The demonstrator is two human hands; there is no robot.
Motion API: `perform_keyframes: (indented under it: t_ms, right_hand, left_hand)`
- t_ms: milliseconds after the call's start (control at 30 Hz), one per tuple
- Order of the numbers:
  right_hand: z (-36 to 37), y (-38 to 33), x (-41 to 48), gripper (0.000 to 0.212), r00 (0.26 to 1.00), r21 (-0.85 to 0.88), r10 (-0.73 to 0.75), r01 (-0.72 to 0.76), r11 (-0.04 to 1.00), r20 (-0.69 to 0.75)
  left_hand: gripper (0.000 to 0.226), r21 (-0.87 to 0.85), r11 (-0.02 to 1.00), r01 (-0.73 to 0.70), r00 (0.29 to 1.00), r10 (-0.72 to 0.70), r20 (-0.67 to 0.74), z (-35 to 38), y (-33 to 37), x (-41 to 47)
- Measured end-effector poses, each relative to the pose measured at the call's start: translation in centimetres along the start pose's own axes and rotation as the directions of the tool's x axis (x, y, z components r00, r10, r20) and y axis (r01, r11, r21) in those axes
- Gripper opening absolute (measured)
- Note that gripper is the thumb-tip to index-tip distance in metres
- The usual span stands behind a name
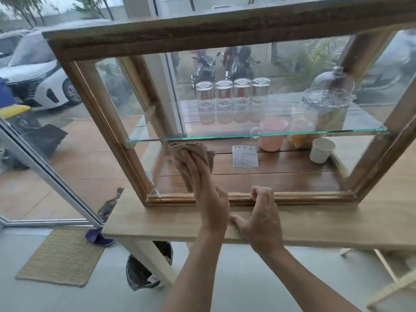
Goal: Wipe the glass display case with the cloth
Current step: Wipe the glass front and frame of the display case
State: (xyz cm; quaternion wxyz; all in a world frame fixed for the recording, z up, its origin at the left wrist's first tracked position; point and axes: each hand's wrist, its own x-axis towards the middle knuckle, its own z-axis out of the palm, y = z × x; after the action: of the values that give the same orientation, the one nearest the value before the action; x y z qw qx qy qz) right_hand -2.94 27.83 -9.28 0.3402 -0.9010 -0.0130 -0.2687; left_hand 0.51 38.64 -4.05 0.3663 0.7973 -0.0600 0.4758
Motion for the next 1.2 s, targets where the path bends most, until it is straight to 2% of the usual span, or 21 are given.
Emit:
perform_keyframes:
  t_ms: [67,133,200,267,300,333,400,467,500,533,633,667,700,767,833,900,967,1033,1067,1100,1200]
  right_hand:
    - [0.3,-0.4,0.2,0.082,0.999,-0.002,0.028,-0.028,1.000,-0.032]
    - [0.5,-0.5,0.2,0.083,0.998,-0.003,0.041,-0.041,0.999,-0.044]
    - [0.6,-0.4,0.0,0.085,0.999,-0.005,0.023,-0.023,1.000,-0.039]
    - [0.5,-0.2,-0.1,0.087,0.999,-0.017,-0.003,0.003,1.000,-0.037]
    - [0.4,-0.2,-0.1,0.087,0.999,-0.027,-0.014,0.013,1.000,-0.037]
    - [0.5,-0.2,-0.1,0.087,0.999,-0.037,-0.020,0.018,0.999,-0.035]
    - [0.6,-0.2,0.0,0.088,0.999,-0.057,-0.026,0.023,0.998,-0.038]
    - [0.7,-0.2,0.0,0.089,0.999,-0.056,-0.021,0.019,0.998,-0.039]
    - [0.7,-0.2,0.0,0.089,0.999,-0.053,-0.013,0.011,0.999,-0.034]
    - [0.7,-0.1,0.0,0.090,1.000,-0.053,-0.003,0.002,0.999,-0.030]
    - [0.7,-0.3,0.0,0.090,1.000,-0.067,0.009,-0.010,0.998,-0.023]
    - [0.6,-0.4,0.0,0.090,1.000,-0.074,0.008,-0.010,0.997,-0.030]
    - [0.6,-0.5,0.0,0.091,0.999,-0.076,0.009,-0.012,0.997,-0.032]
    - [0.6,-0.5,0.0,0.092,1.000,-0.080,0.012,-0.015,0.997,-0.029]
    - [0.6,-0.5,0.1,0.093,1.000,-0.079,0.016,-0.018,0.997,-0.025]
    - [0.6,-0.4,0.1,0.092,1.000,-0.076,0.013,-0.015,0.997,-0.022]
    - [0.8,-0.3,0.0,0.091,1.000,-0.074,0.004,-0.006,0.997,-0.021]
    - [0.7,-0.4,0.0,0.091,1.000,-0.072,-0.002,-0.001,0.997,-0.030]
    - [0.7,-0.4,0.0,0.092,0.999,-0.070,-0.003,0.001,0.998,-0.035]
    - [0.8,-0.4,0.0,0.093,1.000,-0.068,-0.002,0.000,0.998,-0.030]
    - [1.0,-0.2,0.0,0.093,0.999,-0.078,-0.012,0.010,0.997,-0.035]
  left_hand:
    - [0.066,-0.034,0.967,-0.253,0.966,0.255,0.055,0.0,0.7,3.1]
    - [0.069,0.012,0.902,-0.432,0.901,0.431,0.047,-0.8,-0.4,7.1]
    - [0.072,0.063,0.904,-0.424,0.906,0.424,0.007,-1.8,-2.2,8.6]
    - [0.076,0.076,0.948,-0.308,0.950,0.311,-0.032,-2.2,-3.5,6.2]
    - [0.078,0.081,0.963,-0.257,0.966,0.258,0.001,-1.7,-3.7,4.1]
    - [0.078,0.087,0.958,-0.272,0.961,0.267,0.068,-1.1,-3.4,2.1]
    - [0.060,0.071,0.883,-0.465,0.872,0.442,0.212,0.2,-2.3,0.7]
    - [0.043,0.043,0.783,-0.620,0.767,0.593,0.246,0.3,-1.6,3.8]
    - [0.042,0.064,0.752,-0.656,0.742,0.627,0.235,-0.3,-1.7,5.7]
    - [0.042,0.093,0.743,-0.662,0.744,0.638,0.201,-1.0,-2.3,7.2]
    - [0.066,0.120,0.852,-0.510,0.860,0.498,0.114,-2.5,-5.5,6.5]
    - [0.074,0.137,0.884,-0.447,0.893,0.433,0.120,-2.4,-5.9,4.8]
    - [0.073,0.145,0.889,-0.434,0.896,0.409,0.173,-2.0,-5.9,2.8]
    - [0.052,0.108,0.823,-0.558,0.811,0.514,0.279,-0.5,-4.7,0.6]
    - [0.045,0.055,0.741,-0.670,0.717,0.626,0.306,0.0,-2.7,3.2]
    - [0.044,0.096,0.701,-0.706,0.700,0.673,0.239,-1.3,-2.3,7.6]
    - [0.059,0.134,0.772,-0.621,0.784,0.607,0.134,-2.9,-4.3,9.8]
    - [0.084,0.159,0.895,-0.417,0.907,0.420,0.016,-3.4,-5.0,8.0]
    - [0.092,0.166,0.930,-0.327,0.944,0.330,0.012,-2.8,-4.4,6.2]
    - [0.095,0.167,0.936,-0.309,0.951,0.305,0.049,-1.8,-3.4,4.5]
    - [0.084,0.101,0.878,-0.468,0.882,0.458,0.107,0.1,0.0,5.1]
